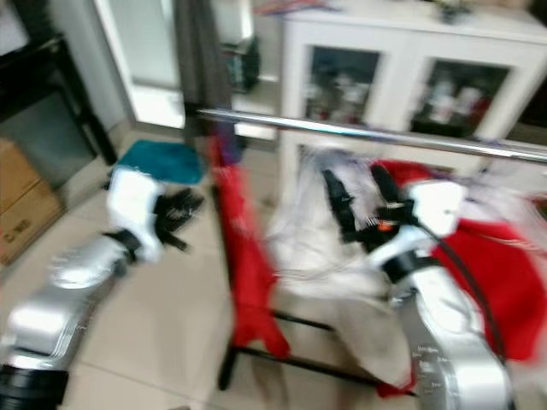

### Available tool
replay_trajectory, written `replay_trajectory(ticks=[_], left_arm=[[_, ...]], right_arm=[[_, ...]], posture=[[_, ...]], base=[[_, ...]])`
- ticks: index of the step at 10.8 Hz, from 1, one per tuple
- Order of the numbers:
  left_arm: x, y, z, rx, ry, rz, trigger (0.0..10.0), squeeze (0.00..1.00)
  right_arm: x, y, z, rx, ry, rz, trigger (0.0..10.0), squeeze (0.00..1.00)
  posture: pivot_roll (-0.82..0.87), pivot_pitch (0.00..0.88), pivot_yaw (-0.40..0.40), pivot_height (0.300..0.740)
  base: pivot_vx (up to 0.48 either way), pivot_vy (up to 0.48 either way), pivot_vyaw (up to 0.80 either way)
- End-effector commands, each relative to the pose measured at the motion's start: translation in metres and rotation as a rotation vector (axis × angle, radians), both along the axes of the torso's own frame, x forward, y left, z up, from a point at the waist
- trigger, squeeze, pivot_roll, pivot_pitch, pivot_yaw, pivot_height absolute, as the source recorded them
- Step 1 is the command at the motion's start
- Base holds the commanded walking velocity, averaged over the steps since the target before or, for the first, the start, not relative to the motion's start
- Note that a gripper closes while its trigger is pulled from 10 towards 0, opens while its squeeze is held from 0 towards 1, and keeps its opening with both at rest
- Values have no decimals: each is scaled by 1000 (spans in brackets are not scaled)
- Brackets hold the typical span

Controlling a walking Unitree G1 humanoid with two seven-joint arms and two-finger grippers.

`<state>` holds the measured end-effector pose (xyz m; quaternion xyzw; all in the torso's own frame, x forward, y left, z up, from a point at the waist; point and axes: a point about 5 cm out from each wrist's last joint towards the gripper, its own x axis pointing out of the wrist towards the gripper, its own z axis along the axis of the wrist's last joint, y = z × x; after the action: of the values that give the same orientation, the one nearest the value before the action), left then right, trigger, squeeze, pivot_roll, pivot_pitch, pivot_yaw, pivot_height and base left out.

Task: Hang hanger

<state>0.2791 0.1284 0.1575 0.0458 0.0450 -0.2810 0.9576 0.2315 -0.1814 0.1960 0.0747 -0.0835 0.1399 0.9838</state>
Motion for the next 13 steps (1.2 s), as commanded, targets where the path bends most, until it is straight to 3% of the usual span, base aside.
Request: replay_trajectory(ticks=[1,3,4,5,6,7,9,10,11,12,13], left_arm=[[1,7,6,12,-30,14,10000,0],[-1,5,6,10,-35,-9,10000,0],[-2,2,6,-13,-35,-38,10000,0],[-1,-2,9,-21,-57,-91,10000,0],[0,-5,13,-15,-82,-144,10000,0],[0,-7,13,-1,-65,-218,10000,0],[-3,-11,13,17,-39,-315,10000,0],[-7,-13,9,18,10,-397,10000,0],[-14,-13,2,22,67,-474,10000,0],[-20,-15,0,1,107,-536,10000,0],[-22,-16,-1,-4,118,-552,10000,0]], right_arm=[[-2,1,6,0,-37,19,10000,1000],[-3,-3,5,-46,-16,59,10000,1000],[-2,-5,1,-84,47,78,10000,1000],[1,-9,-12,-164,195,98,10000,1000],[9,-13,-17,-128,278,57,10000,1000],[20,-15,-15,-96,284,0,10000,1000],[35,-16,-12,-125,294,-36,10000,1000],[50,-19,-9,-184,326,-42,10000,1000],[63,-20,-11,-252,345,-31,10000,67],[84,-26,-10,-296,327,-117,10000,0],[92,-29,-9,-295,337,-149,10000,0]], posture=[[-40,0,31,740],[-40,0,31,740],[-42,0,33,740],[-44,0,33,740],[-41,0,32,740],[-44,0,36,740],[-58,0,54,740],[-65,0,63,740],[-74,0,68,740],[-70,0,65,740],[-70,0,63,740]], base=[[0,-480,0],[0,-480,0],[0,0,0],[0,0,0],[0,0,0],[0,0,0],[0,0,0],[0,0,0],[0,0,0],[0,0,0],[0,0,0]])
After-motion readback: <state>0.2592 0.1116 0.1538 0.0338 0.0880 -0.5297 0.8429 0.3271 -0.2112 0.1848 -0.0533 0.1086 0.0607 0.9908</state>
